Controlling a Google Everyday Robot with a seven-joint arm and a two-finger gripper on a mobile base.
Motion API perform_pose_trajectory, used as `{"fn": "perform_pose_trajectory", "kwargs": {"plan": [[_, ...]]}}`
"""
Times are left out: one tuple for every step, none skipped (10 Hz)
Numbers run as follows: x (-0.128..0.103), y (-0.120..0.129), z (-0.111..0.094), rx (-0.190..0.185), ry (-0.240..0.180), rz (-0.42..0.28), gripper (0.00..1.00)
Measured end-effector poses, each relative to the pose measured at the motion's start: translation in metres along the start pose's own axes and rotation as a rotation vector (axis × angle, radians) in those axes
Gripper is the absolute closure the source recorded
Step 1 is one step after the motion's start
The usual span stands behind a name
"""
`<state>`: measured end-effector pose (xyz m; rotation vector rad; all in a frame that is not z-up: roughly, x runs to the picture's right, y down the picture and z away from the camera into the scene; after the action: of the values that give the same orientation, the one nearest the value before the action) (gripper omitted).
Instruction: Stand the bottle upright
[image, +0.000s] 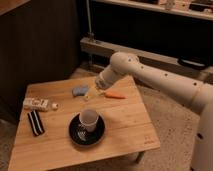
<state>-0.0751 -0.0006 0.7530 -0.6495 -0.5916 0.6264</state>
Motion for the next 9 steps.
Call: {"fn": "perform_pose_trajectory", "kwargs": {"plan": [[-0.011,-0.001,0.011,-0.035,-0.073,-0.090,0.20],[-0.019,0.001,0.023,-0.069,-0.105,-0.131,0.20],[-0.026,0.003,0.030,-0.089,-0.122,-0.155,0.20],[-0.028,0.003,0.033,-0.098,-0.131,-0.164,0.20],[-0.027,0.002,0.032,-0.096,-0.131,-0.162,0.20],[-0.026,0.003,0.032,-0.096,-0.130,-0.162,0.20],[-0.027,0.003,0.033,-0.095,-0.130,-0.165,0.20],[-0.028,0.001,0.034,-0.055,-0.108,-0.181,0.20],[-0.031,0.000,0.038,-0.009,-0.089,-0.192,0.20]]}}
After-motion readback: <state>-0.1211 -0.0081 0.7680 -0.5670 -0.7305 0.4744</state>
